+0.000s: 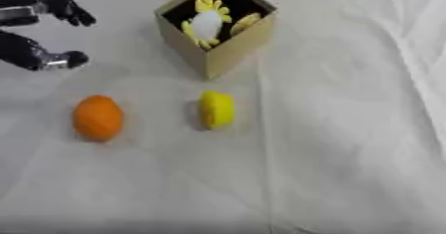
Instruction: Pick up objects on the table and place them in the box.
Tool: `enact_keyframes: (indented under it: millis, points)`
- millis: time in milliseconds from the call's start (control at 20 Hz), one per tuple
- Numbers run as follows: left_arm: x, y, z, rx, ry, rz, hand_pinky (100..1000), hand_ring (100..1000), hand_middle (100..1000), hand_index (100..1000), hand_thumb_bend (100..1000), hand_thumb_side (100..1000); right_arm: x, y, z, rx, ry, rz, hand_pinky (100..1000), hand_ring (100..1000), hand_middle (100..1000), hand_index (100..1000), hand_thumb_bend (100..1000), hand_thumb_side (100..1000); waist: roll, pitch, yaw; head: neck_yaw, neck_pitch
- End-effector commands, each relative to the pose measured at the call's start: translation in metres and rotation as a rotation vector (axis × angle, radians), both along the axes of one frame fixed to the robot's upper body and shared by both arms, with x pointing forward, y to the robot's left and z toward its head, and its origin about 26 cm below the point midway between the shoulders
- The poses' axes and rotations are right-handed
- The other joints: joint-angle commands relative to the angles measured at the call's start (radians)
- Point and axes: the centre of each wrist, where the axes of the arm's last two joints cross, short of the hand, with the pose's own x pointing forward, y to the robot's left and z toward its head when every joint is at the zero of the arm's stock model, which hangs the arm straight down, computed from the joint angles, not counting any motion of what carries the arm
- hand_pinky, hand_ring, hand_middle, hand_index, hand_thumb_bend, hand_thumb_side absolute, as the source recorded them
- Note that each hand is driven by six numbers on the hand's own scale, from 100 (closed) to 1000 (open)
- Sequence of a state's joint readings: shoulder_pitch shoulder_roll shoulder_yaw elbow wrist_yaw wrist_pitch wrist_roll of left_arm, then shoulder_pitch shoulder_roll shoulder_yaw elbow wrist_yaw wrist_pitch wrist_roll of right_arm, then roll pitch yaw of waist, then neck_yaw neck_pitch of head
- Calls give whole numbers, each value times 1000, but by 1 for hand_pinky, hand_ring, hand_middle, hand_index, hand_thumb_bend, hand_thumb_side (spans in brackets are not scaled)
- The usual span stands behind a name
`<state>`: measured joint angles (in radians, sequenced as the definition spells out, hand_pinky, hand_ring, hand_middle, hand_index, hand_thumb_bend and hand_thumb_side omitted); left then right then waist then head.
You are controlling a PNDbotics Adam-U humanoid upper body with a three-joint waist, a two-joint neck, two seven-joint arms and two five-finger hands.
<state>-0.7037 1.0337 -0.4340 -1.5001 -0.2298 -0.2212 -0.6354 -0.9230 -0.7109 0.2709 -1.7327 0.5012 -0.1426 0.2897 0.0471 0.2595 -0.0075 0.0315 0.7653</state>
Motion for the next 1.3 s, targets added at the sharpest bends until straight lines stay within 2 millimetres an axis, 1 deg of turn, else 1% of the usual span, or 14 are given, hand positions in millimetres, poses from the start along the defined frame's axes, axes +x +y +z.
enact_keyframes:
  millis: [50,150,250,350,450,500,750,850,950,1000,1100,1300]
  points:
    - [-4,5,13,53,62,10,861,818,796,918,405,725,-5,-3,10,0,-29,-1,878,873,721,824,144,169,1,-21,3,0,-4]
    - [-3,3,12,72,92,14,865,825,804,923,456,708,-5,-2,9,2,-23,5,878,872,719,823,140,169,2,-22,3,2,-4]
    - [1,2,7,92,117,30,868,830,810,921,509,661,-5,-2,9,5,-21,9,878,872,718,823,136,169,1,-22,3,4,-5]
    - [5,0,2,113,136,44,867,830,807,912,570,572,-5,-2,9,10,-20,11,878,871,716,822,133,170,0,-22,2,5,-5]
    - [10,-1,-4,132,151,54,859,824,797,903,594,470,-5,-2,9,14,-20,12,878,871,715,822,128,173,-2,-22,2,6,-5]
    - [13,-1,-6,139,156,60,856,821,792,901,587,451,-5,-2,9,17,-19,13,878,870,714,822,126,174,-2,-21,2,6,-5]
    - [22,-1,-18,165,177,90,849,818,787,892,598,444,-6,-3,8,30,-17,14,879,870,711,821,117,176,-5,-18,2,9,-6]
    - [25,-2,-23,180,187,93,843,812,778,883,585,438,-6,-3,8,35,-17,15,879,870,710,821,114,177,-5,-17,3,10,-6]
    - [28,-2,-28,179,196,95,830,795,758,857,551,428,-6,-3,8,42,-17,15,879,870,709,822,110,176,-6,-16,3,10,-6]
    - [29,-2,-29,179,197,96,830,795,758,857,551,428,-6,-3,8,44,-17,14,879,870,709,822,110,176,-7,-16,3,10,-6]
    - [31,-3,-33,190,203,91,804,762,715,804,571,403,-7,-3,8,51,-19,15,879,869,708,822,111,171,-8,-15,2,11,-5]
    - [32,-7,-35,220,180,63,774,723,659,745,533,347,-8,-3,8,68,-23,17,880,868,703,822,102,171,-8,-14,5,12,-4]
